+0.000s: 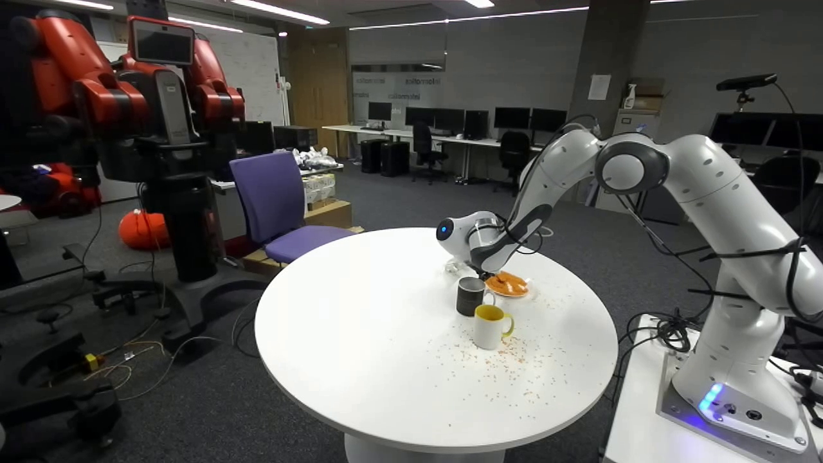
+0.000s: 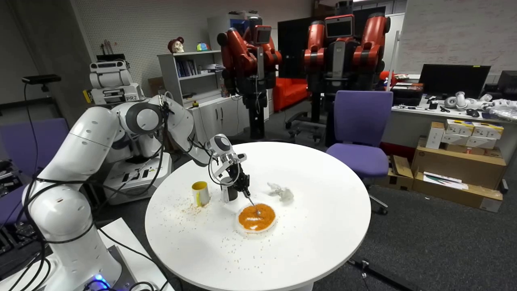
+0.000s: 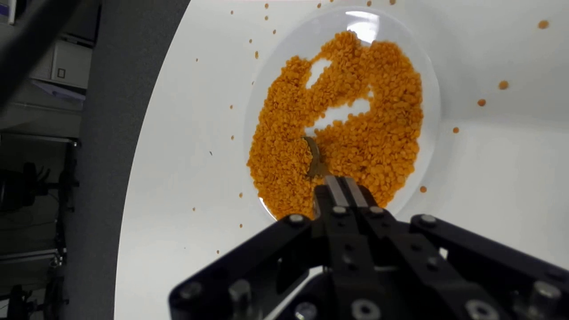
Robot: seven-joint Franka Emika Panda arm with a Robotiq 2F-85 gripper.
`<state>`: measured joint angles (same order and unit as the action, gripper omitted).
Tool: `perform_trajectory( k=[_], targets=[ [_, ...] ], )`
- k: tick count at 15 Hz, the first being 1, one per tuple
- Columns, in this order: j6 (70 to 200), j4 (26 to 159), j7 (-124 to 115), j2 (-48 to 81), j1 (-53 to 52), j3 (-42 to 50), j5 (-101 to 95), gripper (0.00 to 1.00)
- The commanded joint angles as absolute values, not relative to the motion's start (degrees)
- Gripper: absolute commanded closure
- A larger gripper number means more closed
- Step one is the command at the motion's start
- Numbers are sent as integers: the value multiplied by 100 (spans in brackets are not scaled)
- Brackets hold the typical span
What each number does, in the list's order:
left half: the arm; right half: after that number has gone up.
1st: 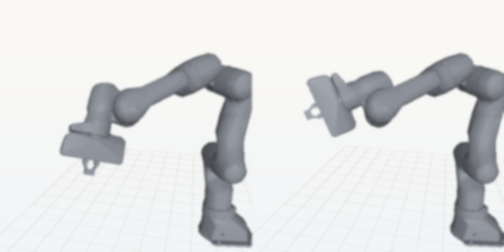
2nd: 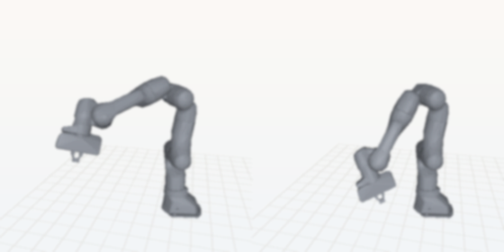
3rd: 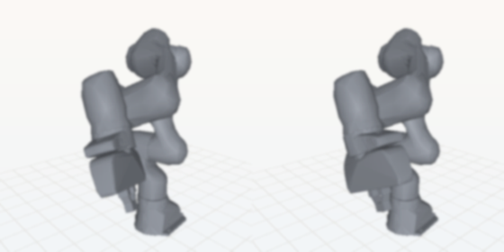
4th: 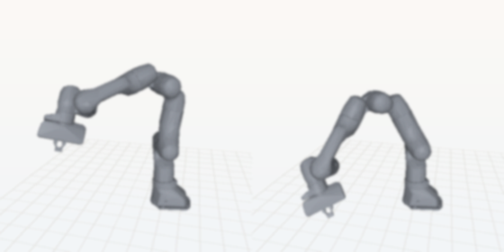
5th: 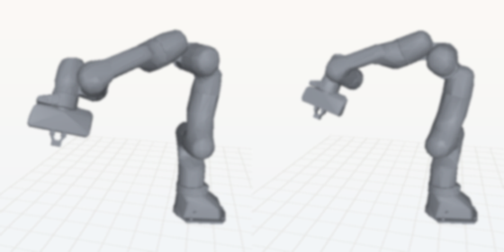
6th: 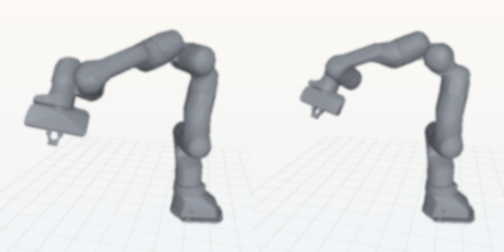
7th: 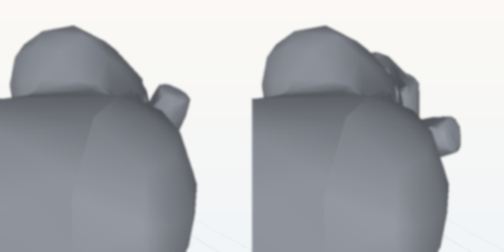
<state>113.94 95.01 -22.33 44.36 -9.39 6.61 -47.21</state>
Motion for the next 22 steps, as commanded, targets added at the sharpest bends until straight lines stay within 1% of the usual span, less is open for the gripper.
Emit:
perform_trajectory(
  k=[1, 22],
  targets=[
    [11162, 9525, -2521, 4459, -1072, 734, -4940, 100],
    [11218, 9351, -2984, 4617, -1016, 679, -5602, 100]
  ],
)
